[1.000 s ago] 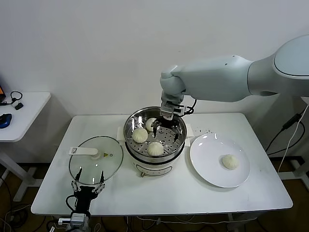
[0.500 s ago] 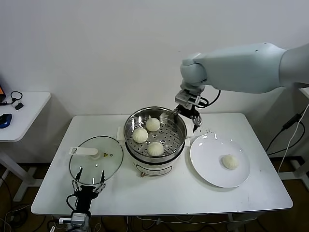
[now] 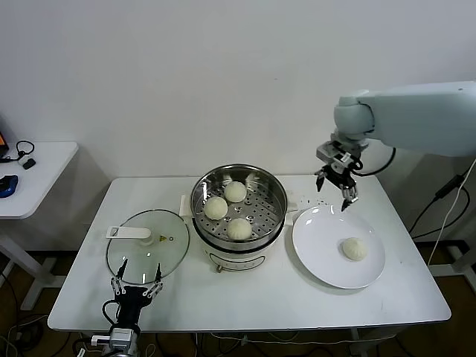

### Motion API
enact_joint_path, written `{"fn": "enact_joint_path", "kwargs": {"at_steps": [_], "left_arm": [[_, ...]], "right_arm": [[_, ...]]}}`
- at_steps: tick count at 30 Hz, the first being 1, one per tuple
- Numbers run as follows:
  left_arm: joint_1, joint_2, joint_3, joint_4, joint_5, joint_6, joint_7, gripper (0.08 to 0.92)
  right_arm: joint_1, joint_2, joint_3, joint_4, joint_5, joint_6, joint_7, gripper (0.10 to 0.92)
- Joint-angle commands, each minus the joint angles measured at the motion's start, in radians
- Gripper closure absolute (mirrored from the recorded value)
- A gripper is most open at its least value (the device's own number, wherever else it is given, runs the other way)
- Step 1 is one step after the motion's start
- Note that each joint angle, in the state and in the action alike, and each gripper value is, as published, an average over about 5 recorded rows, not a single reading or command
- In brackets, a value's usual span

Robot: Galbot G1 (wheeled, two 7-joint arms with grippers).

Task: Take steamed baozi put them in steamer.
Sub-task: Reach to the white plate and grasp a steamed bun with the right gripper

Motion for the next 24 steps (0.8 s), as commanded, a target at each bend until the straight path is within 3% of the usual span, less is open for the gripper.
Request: {"fn": "enact_joint_path", "kwargs": {"at_steps": [1,24], "left_arm": [[0.002,-0.049,0.000,0.003,0.003,-0.003,-0.001,0.177],[0.009,-0.049,-0.006,-0.001,0.001,-0.007,-0.006,0.177]], "right_arm": [[-0.037,-0.141,-0.048,0.009,-0.033,-0.083,0.025,0.203],[-0.285,-0.227,0.096,-0.041,-0.115,-0.183,0.111,0.203]]}}
